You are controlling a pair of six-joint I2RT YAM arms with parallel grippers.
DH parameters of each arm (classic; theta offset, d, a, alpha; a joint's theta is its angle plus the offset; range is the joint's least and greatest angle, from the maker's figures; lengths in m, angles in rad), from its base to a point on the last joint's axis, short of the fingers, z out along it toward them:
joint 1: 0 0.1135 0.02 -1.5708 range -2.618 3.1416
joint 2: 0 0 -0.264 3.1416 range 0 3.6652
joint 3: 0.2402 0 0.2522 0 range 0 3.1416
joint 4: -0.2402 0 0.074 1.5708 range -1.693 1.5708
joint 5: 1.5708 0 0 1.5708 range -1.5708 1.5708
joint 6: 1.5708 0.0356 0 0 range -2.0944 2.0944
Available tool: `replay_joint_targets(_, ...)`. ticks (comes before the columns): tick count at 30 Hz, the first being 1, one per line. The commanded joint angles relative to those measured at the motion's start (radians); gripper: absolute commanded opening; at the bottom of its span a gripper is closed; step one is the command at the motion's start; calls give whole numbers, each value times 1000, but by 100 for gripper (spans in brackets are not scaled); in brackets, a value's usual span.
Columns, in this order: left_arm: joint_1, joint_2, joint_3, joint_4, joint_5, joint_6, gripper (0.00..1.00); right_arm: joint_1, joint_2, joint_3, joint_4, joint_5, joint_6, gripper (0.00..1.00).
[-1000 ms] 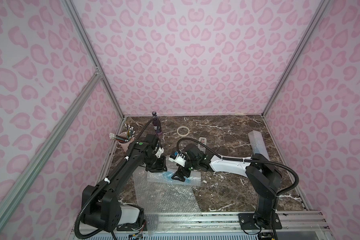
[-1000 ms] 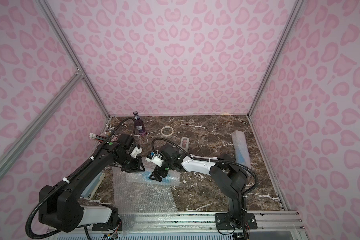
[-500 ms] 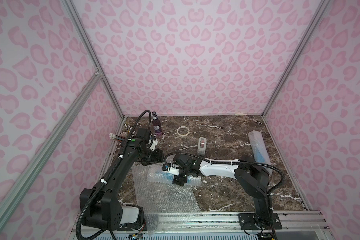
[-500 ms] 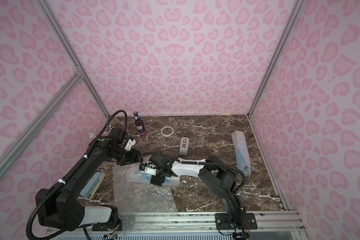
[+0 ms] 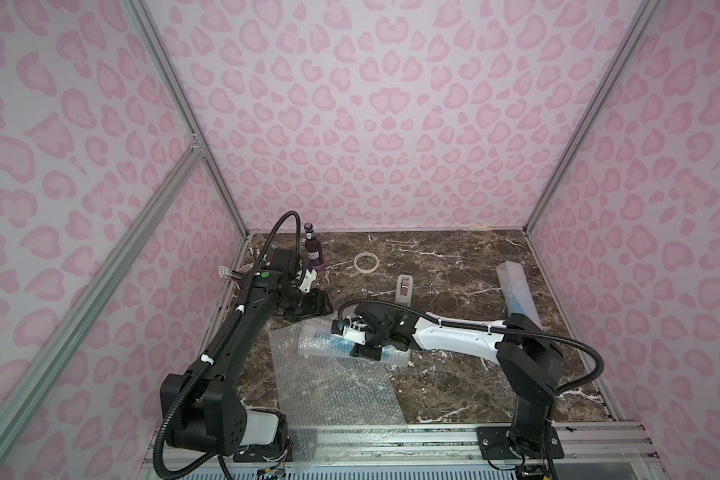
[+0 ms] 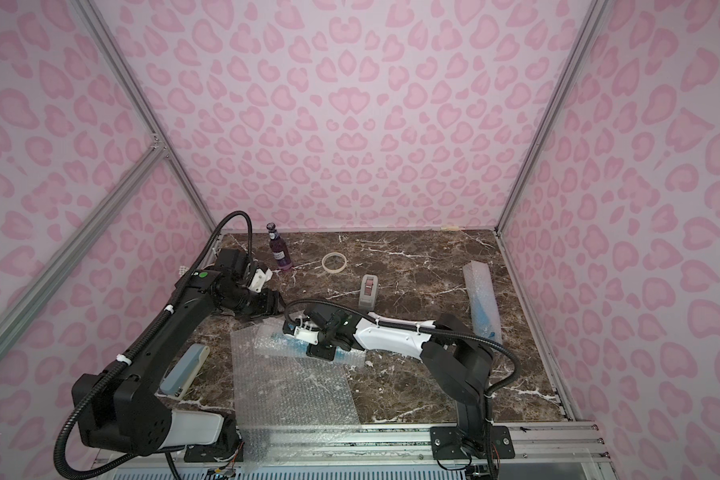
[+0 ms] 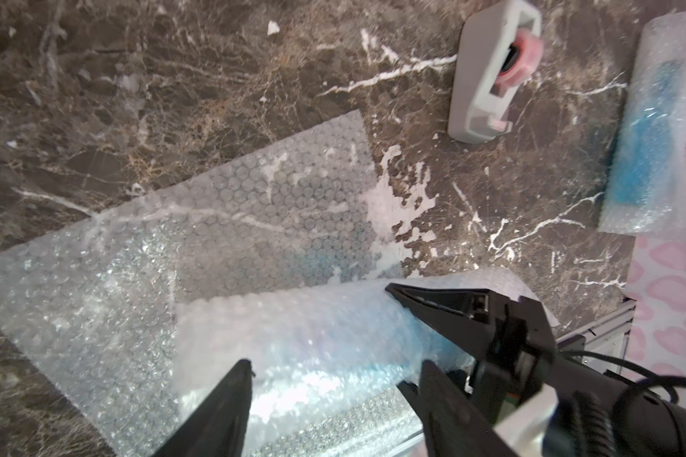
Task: Wrap wine bottles in bubble wrap
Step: Pick up the bubble wrap from the bubble wrap.
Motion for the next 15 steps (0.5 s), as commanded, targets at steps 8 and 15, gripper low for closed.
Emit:
replay_joint_targets(8, 0, -16, 43, 14, 73, -33, 68, -204, -248, -194, -61, 38, 130, 40)
replay_joint_targets(15, -2, -57, -62, 48, 53, -89, 68, -622, -420, -312, -88, 105, 345, 39)
